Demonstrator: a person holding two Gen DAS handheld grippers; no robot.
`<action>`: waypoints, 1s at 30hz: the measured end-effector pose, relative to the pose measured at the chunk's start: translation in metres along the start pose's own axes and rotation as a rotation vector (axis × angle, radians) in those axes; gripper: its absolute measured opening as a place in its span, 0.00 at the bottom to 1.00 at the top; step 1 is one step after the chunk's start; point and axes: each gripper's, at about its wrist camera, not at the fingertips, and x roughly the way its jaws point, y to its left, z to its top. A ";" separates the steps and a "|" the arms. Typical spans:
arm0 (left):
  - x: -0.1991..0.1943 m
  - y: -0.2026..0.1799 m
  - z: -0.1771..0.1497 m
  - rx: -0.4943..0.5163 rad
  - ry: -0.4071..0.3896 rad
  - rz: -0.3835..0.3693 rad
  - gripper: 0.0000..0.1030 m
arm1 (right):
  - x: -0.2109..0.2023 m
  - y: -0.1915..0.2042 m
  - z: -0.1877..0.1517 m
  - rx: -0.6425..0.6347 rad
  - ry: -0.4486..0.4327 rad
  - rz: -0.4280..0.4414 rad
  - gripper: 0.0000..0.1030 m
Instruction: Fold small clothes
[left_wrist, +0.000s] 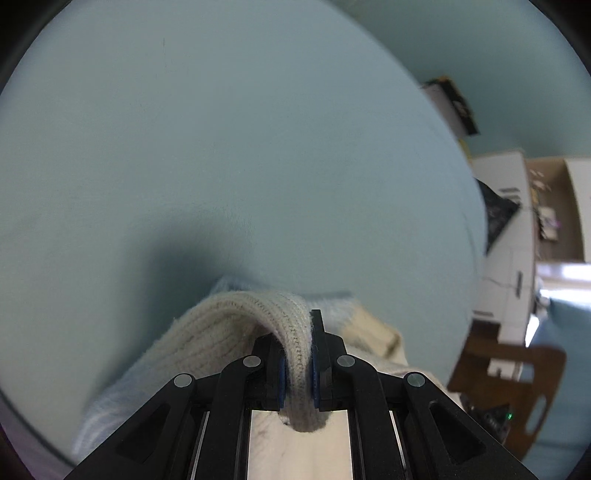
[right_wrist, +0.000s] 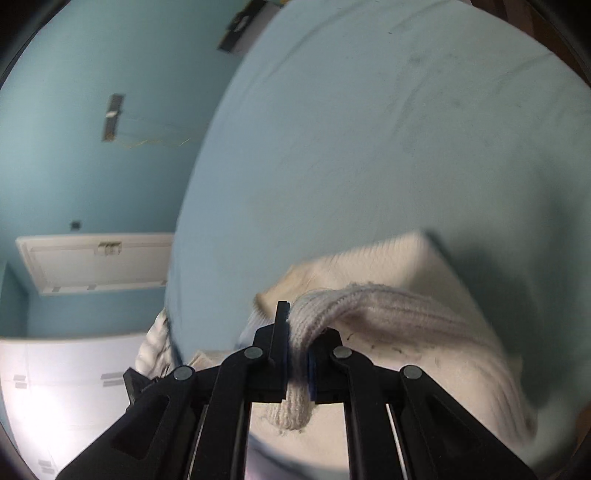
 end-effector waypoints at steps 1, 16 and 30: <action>0.017 0.000 0.007 -0.013 0.015 0.004 0.08 | 0.011 -0.007 0.014 0.008 -0.002 -0.010 0.03; -0.045 0.003 0.029 -0.128 -0.246 -0.028 0.95 | -0.039 -0.074 0.039 0.066 -0.132 -0.092 0.87; 0.060 -0.007 -0.069 0.395 0.038 0.173 0.97 | 0.027 -0.043 0.019 -0.388 0.039 -0.428 0.48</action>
